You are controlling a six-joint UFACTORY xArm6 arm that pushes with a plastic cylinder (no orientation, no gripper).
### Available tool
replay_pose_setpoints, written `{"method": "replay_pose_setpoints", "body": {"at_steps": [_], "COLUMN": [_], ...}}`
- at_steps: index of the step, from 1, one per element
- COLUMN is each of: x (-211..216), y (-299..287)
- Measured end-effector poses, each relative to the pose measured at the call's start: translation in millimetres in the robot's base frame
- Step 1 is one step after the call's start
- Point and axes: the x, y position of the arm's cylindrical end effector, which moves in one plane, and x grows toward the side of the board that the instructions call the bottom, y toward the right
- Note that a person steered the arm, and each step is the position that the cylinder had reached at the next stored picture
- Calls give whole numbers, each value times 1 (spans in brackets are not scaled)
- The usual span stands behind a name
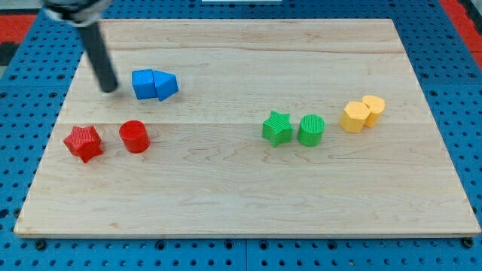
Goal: Join red star with red circle
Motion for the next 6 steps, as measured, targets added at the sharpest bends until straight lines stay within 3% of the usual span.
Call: {"method": "replay_pose_setpoints", "body": {"at_steps": [2, 6], "x": [96, 137], "y": [-30, 5]}}
